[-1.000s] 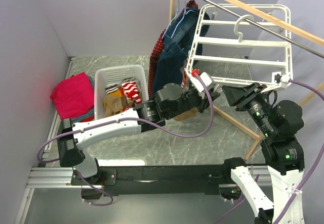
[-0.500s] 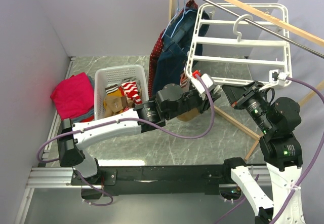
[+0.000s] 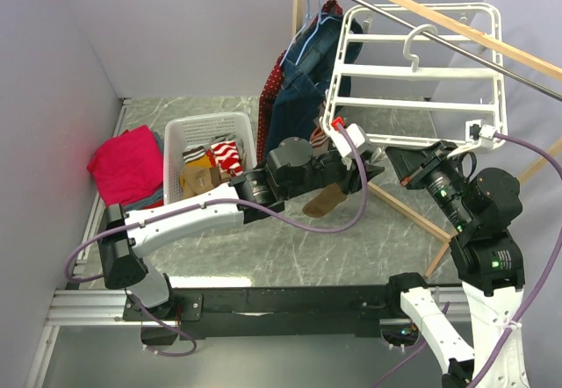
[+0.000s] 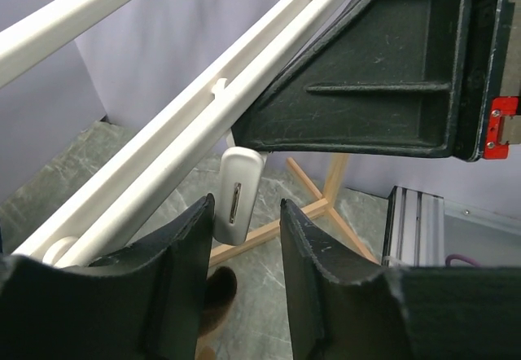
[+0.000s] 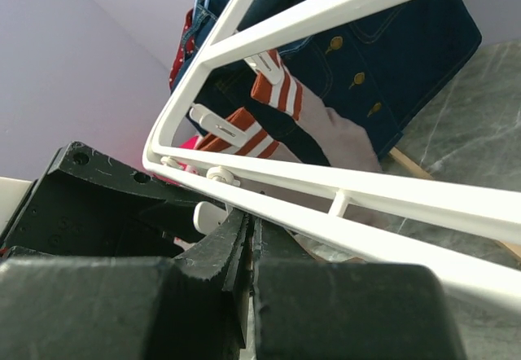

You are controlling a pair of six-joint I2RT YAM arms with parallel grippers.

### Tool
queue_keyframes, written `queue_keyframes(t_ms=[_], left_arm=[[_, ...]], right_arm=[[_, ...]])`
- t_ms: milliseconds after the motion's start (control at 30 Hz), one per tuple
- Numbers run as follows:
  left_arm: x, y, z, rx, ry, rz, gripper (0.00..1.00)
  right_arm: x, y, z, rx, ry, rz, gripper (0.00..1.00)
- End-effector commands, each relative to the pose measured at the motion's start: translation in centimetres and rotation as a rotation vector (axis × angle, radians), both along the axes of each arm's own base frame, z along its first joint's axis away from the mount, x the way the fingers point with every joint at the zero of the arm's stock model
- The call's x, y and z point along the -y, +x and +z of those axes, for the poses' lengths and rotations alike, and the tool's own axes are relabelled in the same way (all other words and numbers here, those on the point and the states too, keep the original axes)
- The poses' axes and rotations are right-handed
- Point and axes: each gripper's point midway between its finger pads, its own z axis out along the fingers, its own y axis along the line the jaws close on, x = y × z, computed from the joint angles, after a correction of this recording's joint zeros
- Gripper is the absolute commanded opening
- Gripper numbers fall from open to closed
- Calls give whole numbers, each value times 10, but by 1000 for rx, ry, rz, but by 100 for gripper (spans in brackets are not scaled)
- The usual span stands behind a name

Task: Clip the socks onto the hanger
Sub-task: Open the clamp at the hanger.

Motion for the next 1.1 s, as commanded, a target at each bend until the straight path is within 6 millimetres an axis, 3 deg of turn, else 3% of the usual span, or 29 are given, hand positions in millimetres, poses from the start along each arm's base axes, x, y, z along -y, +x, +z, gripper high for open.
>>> queue_keyframes(t_ms=[0, 333, 600, 867, 1067], left_arm=[[-9, -7, 27, 51, -70, -22, 43], [-17, 1, 25, 195, -80, 26, 41], [-20, -4, 36, 263, -116, 10, 31], [-18, -16, 36, 280, -129, -57, 40], [-19, -18, 37, 276, -139, -96, 35]], right_arm=[[-10, -3, 8, 20, -8, 63, 0], [-15, -8, 9, 0, -4, 99, 0], [-17, -9, 2, -18, -11, 113, 0], [-17, -9, 1, -17, -20, 116, 0], [-17, -9, 0, -14, -22, 119, 0]])
